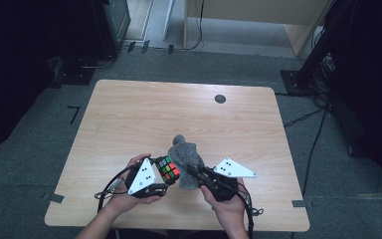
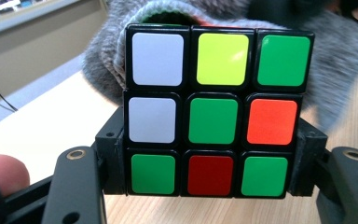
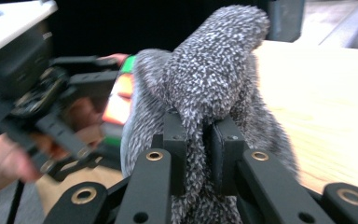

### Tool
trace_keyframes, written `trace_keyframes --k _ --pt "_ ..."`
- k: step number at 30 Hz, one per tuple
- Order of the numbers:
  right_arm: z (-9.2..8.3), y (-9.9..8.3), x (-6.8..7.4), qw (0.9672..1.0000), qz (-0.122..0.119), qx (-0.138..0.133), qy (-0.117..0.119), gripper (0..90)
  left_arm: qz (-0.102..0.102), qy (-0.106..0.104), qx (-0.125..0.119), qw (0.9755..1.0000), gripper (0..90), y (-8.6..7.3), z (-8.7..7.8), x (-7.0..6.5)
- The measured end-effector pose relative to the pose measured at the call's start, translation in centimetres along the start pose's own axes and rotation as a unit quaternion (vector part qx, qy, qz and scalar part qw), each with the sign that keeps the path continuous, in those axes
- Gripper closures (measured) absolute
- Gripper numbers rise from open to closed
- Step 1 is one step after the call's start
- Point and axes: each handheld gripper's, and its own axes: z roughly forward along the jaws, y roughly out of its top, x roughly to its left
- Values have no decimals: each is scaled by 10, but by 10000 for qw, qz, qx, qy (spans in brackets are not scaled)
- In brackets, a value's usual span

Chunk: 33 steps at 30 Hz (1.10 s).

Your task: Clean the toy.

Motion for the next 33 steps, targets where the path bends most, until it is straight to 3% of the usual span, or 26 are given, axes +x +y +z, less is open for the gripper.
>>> trace_keyframes --k 2,5,7,9,11,14,16,18,21,24,25,28,31,33 --pt "5 1 7 9996 -17 110 254 798 -64 -27 91 9999 341 -4 2 2" --pt "9 1 14 9995 -152 146 235 798 -31 -43 138 9999 342 -6 4 0" --pt "7 0 11 9996 -36 80 272 798 25 -144 89 9999 342 -5 4 -2" --pt "4 0 6 9998 51 -44 170 798 180 -341 36 9992 342 -4 3 -6" --pt "3 0 0 9999 93 -33 -16 800 277 -356 63 9990 341 -3 4 -10" --pt "5 -5 -8 9997 109 74 -190 812 133 -193 129 9996 341 -3 4 -4" --pt "6 -6 -11 9995 121 256 -152 817 -169 -146 55 9997 341 -6 2 5" --pt "8 -8 -8 9995 95 296 -67 819 -245 -167 41 9996 341 -6 2 6" --pt "7 -4 0 9994 5 281 -183 819 -201 -179 64 9996 342 -5 4 3" --pt "2 0 3 9997 124 79 205 818 45 -287 165 9994 342 -5 8 -6" --pt "2 1 6 9997 49 88 203 818 210 -309 201 9991 343 -5 10 -12" --pt "3 2 11 9998 -174 84 27 817 235 -350 146 9990 342 -1 9 -15" --pt "0 1 1 9998 -34 19 -207 816 107 -298 -2 9995 342 2 2 -7" --pt "-3 -1 -6 9997 107 -10 -208 816 -58 -201 -73 9998 342 2 -1 0"
